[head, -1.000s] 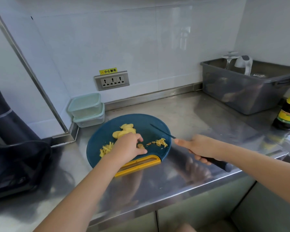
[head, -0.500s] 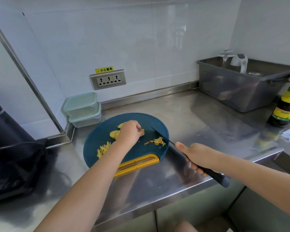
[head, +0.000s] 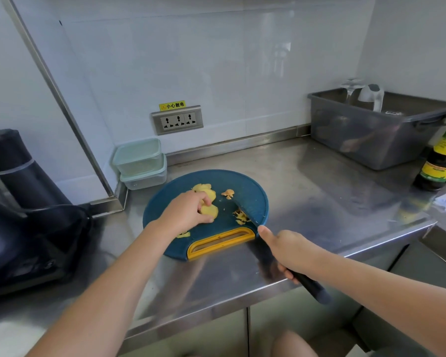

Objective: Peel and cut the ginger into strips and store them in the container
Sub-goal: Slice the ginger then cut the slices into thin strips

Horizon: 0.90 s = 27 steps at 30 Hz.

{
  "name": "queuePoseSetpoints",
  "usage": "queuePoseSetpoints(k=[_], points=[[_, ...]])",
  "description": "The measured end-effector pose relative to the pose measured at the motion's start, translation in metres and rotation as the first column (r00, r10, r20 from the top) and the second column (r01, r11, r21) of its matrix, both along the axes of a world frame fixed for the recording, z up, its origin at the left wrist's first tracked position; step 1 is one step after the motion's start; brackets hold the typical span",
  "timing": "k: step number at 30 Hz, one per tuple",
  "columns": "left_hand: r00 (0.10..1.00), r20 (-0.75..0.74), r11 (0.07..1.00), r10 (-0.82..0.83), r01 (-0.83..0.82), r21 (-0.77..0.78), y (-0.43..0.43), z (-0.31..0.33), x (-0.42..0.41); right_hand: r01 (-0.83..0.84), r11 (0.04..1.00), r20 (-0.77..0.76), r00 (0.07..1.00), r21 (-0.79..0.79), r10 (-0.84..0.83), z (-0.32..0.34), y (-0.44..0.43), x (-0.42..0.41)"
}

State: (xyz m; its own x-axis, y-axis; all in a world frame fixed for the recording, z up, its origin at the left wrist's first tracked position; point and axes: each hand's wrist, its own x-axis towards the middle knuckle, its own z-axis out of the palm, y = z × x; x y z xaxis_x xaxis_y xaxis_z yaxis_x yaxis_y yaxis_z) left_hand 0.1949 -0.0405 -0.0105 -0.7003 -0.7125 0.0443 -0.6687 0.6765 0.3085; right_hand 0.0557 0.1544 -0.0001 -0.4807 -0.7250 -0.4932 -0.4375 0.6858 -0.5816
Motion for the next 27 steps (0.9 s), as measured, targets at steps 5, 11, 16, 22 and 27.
queuePoseSetpoints(k=[5,11,16,22,27], points=[[0.994,-0.088,0.997,0.059,-0.062,-0.036,-0.012,-0.006,-0.009,0.018,0.999,0.015,1.000,-0.028,-0.018,-0.001,-0.003,0.012],[0.975,-0.167,0.989,0.145,-0.138,0.050,-0.031,-0.004,-0.013,-0.001,0.999,0.040,0.999,-0.040,0.003,-0.005,-0.008,0.032],[0.952,-0.227,0.975,0.204,-0.218,-0.042,-0.011,0.013,0.012,-0.015,0.999,0.054,0.998,-0.029,0.016,-0.003,-0.013,0.043],[0.994,-0.018,0.994,0.106,-0.106,-0.039,0.066,0.002,0.029,-0.059,0.993,0.082,0.994,-0.107,0.068,-0.007,-0.021,0.067],[0.989,-0.038,0.989,0.141,-0.142,-0.030,0.071,-0.012,0.035,-0.066,0.990,0.160,0.983,-0.124,0.086,-0.004,-0.033,0.079]])
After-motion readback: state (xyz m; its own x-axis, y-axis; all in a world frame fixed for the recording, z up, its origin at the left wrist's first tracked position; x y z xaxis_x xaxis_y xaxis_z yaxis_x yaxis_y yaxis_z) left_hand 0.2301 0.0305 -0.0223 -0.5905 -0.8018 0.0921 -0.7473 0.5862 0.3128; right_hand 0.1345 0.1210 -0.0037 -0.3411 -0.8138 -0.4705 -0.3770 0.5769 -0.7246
